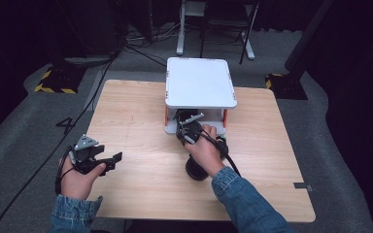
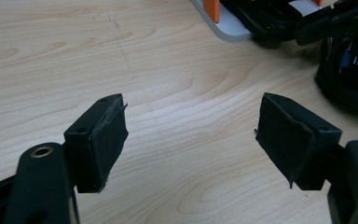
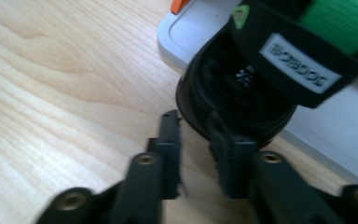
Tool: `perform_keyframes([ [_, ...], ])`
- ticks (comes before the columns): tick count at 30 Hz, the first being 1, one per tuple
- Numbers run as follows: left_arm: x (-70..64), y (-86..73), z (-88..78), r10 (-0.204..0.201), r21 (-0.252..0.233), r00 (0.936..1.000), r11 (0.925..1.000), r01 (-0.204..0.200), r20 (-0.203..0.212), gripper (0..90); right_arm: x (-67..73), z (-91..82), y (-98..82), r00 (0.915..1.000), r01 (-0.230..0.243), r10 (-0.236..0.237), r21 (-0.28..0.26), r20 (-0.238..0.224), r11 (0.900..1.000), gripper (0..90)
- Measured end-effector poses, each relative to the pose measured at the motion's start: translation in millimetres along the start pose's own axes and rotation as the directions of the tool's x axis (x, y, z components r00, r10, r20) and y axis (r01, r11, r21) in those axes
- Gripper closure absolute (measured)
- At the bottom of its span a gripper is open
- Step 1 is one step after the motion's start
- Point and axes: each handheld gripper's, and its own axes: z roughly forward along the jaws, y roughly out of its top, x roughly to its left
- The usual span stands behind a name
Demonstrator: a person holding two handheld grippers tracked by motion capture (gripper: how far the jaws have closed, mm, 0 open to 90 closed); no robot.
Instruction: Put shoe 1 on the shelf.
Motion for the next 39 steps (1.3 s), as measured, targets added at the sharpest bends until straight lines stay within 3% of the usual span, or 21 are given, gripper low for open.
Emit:
perform_keyframes([
  [2, 0.7, -0.5, -0.4, -0.002, 0.002, 1.0000, 1.0000, 0.002, 0.002, 24.4, -2.1, 2.5, 2.4, 0.9999, -0.013, 0.013, -0.016, 0.001, 1.000, 74.9],
  [8, 0.9, -1.2, -1.5, -0.002, 0.001, 1.0000, 1.0000, 0.002, 0.001, 24.5, -7.9, 12.7, 11.2, 0.9970, -0.036, 0.039, -0.046, 0.068, 0.998, 72.1],
  [16, 2.8, -2.7, -3.1, -0.004, 0.000, 1.0000, 1.0000, 0.004, -0.003, 24.4, -6.5, 23.5, 21.1, 0.9915, -0.076, 0.080, -0.048, 0.102, 0.996, 65.9],
  [23, 4.3, -3.0, -5.4, -0.011, -0.007, 0.9999, 0.9999, 0.011, -0.008, 24.5, -0.1, 23.0, 18.9, 0.9909, -0.030, 0.040, -0.076, 0.129, 0.997, 50.9],
  [26, 4.5, -2.5, -4.4, -0.006, -0.004, 1.0000, 1.0000, 0.006, -0.004, 24.5, 2.7, 9.3, 16.9, 0.9964, -0.058, 0.064, -0.101, 0.055, 0.993, 48.8],
  [30, 3.3, -1.4, -2.5, -0.005, 0.000, 1.0000, 1.0000, 0.005, 0.001, 24.4, 2.6, -12.7, 14.2, 0.9987, -0.047, 0.049, -0.137, 0.011, 0.989, 45.9],
  [34, 1.7, -0.5, 0.7, -0.002, 0.007, 1.0000, 1.0000, 0.002, 0.004, 24.4, -1.2, -42.0, 10.5, 0.9994, -0.031, 0.027, -0.193, -0.023, 0.981, 43.1],
  [39, -0.5, 0.3, 4.5, -0.001, 0.013, 1.0000, 0.9999, 0.000, 0.005, 24.4, -7.5, -74.9, 3.9, 0.9994, 0.008, -0.016, -0.237, -0.030, 0.972, 41.6],
])
